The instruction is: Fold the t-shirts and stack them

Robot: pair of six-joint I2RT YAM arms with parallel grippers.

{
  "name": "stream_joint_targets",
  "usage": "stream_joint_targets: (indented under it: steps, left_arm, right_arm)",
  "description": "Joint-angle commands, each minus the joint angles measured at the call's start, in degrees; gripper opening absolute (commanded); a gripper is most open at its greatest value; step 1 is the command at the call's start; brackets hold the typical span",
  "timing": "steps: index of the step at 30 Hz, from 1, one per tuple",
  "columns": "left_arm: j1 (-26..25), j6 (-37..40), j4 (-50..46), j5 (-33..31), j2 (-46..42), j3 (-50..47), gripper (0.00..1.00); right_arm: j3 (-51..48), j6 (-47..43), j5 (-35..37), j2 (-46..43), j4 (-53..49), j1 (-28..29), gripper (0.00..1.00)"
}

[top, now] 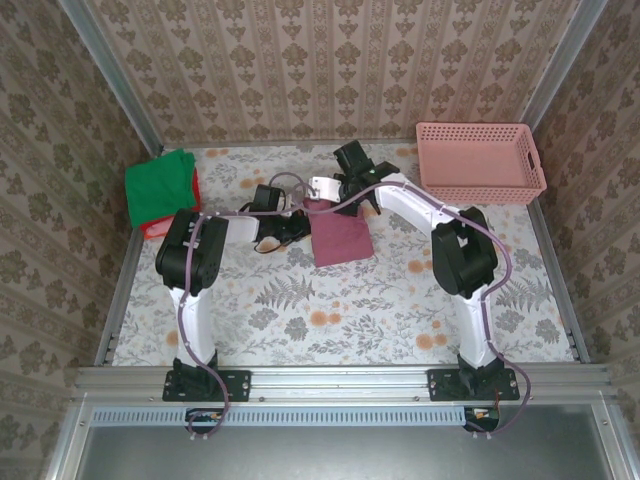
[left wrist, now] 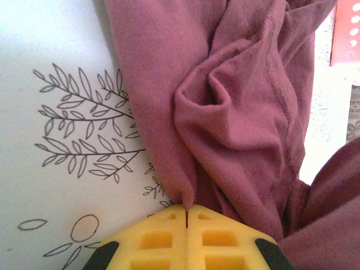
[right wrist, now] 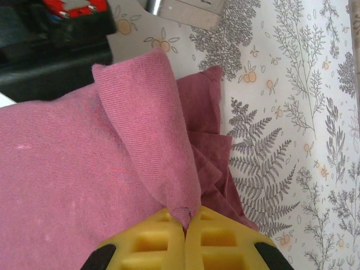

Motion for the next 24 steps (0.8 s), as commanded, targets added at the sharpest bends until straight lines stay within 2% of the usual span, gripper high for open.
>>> stream_joint_targets:
  steps: [1,11,16,17,18,22,24]
  left_arm:
    - [2.1,2.7,-7.3,-8.8,5.1,-2.0,0.00]
    - [2.2,2.7,-7.4,-8.6,5.2,-1.8,0.00]
    - [2.2,2.5,-7.4,-8.5,5.0,-1.8,0.00]
    - [2.2,2.5,-7.3,-8.5,4.8,-2.0,0.00]
    - [2.3,2.5,-7.3,-8.6,4.6,-2.0,0.00]
    - [2.5,1.9,-5.8,-8.5,3.3,-3.2,0.00]
    - [2.7,1.2,-4.8,-8.7,2.4,-3.9,0.00]
  right_arm:
    - [3.1,-0.2,1.9,2.1,3.9,-0.6,0.00]
    - [6.0,1.0,4.5,7.9,7.3,-0.8,0.00]
    - [5.9,2.6,3.9,9.1,8.3,-0.8,0.08]
    - [5.7,3.2,3.7,9.1,8.6,-0.8,0.12]
    - [5.2,4.0,3.6,8.7,9.6,-0.8,0.20]
    - [1.1,9.5,2.2,4.9,15.5,-0.9,0.57]
    - [-1.4,14.0,0.8,2.1,18.3,-1.3,0.72]
